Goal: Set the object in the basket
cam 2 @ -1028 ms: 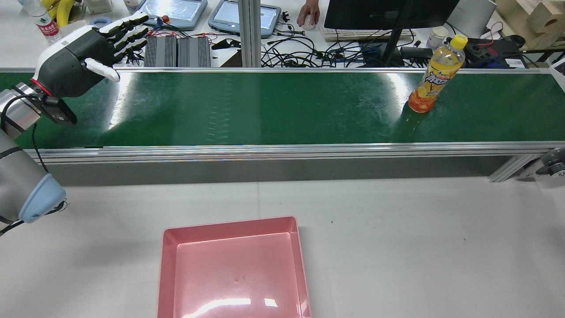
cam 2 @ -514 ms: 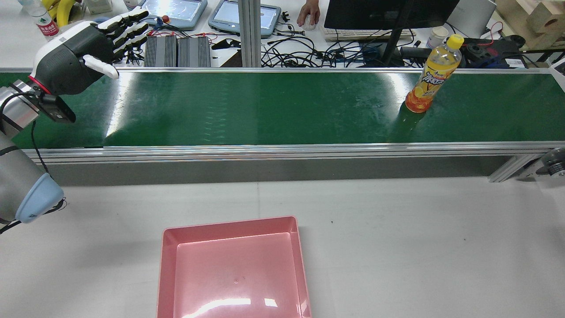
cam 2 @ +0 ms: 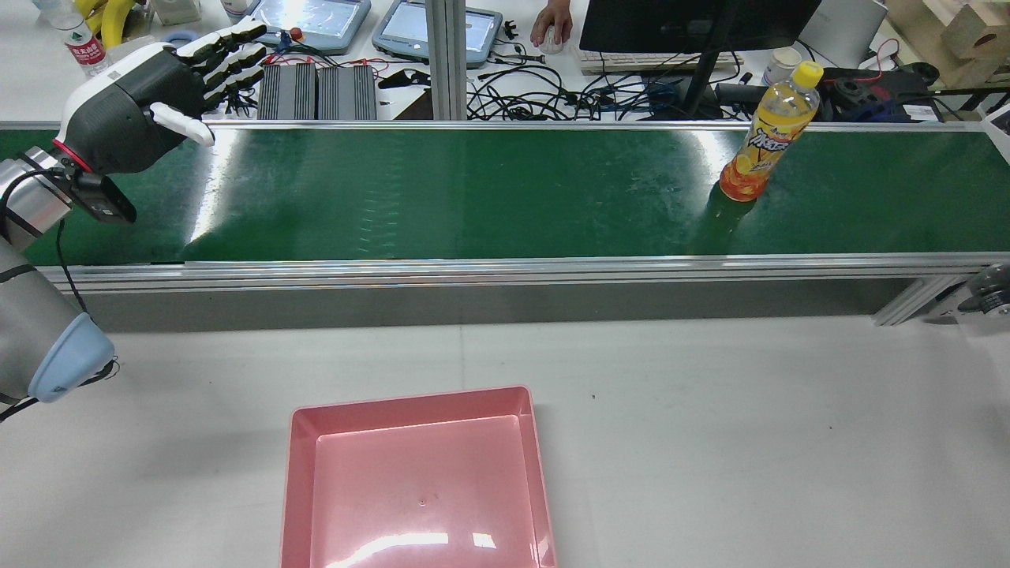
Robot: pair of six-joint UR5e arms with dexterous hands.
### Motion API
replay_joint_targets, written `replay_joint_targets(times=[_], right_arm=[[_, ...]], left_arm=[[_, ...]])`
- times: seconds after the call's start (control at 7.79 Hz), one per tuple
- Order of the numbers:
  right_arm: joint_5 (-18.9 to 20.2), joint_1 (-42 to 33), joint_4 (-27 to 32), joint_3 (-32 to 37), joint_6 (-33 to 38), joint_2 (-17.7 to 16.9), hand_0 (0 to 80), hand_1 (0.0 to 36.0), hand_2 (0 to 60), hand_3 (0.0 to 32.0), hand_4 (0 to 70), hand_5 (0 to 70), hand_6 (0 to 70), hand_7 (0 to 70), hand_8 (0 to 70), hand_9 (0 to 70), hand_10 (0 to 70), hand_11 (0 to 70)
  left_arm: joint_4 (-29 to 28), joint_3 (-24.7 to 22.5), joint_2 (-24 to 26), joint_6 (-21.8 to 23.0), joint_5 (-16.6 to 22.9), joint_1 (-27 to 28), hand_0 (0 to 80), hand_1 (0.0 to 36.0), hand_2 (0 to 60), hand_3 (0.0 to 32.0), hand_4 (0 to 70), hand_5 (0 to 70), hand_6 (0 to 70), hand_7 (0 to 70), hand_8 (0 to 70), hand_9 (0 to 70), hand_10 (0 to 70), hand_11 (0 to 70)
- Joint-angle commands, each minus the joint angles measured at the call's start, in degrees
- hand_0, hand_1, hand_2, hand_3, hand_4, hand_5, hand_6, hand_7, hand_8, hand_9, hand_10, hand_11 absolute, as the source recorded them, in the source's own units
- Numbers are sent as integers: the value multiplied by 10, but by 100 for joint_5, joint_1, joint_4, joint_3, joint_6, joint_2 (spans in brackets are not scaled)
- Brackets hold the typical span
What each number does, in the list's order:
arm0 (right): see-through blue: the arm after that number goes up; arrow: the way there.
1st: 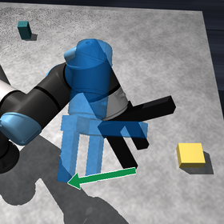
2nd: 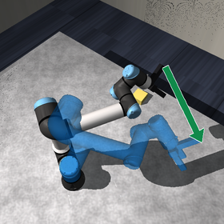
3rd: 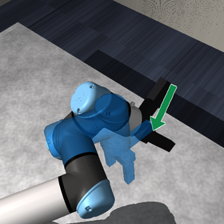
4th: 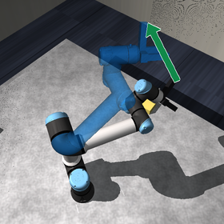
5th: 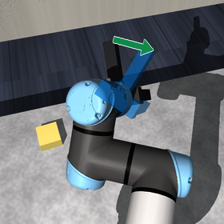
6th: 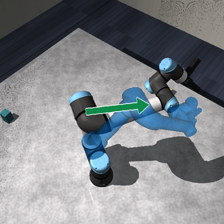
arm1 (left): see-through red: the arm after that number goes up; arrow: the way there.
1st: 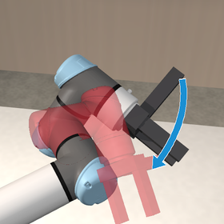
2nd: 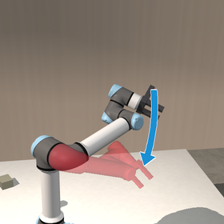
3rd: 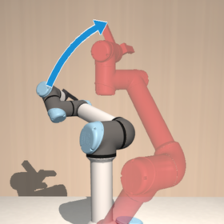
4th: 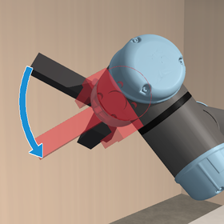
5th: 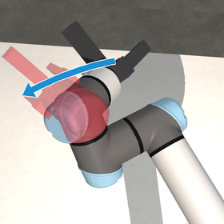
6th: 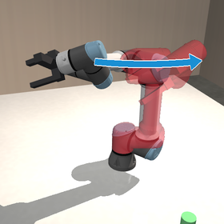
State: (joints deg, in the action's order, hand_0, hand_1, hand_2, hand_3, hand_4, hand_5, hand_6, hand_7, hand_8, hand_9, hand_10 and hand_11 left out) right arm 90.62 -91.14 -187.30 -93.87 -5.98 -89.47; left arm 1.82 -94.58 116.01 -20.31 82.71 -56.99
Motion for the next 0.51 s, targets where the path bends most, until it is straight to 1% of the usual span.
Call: replay_joint_targets(times=[0.0,0.26,0.39], right_arm=[[0,0,0,0,0,0,0,0,0,0,0,0,0,0,0,0,0,0],[0,0,0,9,0,0,0,0,0,0,0,0,0,0,0,0,0,0],[0,0,0,0,0,0,0,0,0,0,0,0,0,0,0,0,0,0]], left_arm=[[2,10,-9,-8,0,-5,525,57,0,28,137,104,0,0,60,64,56,94],[2,1,-9,-8,0,-5,524,56,0,22,138,110,0,0,60,64,54,89],[2,1,0,26,0,-22,525,56,0,32,135,104,0,0,59,64,54,91]])
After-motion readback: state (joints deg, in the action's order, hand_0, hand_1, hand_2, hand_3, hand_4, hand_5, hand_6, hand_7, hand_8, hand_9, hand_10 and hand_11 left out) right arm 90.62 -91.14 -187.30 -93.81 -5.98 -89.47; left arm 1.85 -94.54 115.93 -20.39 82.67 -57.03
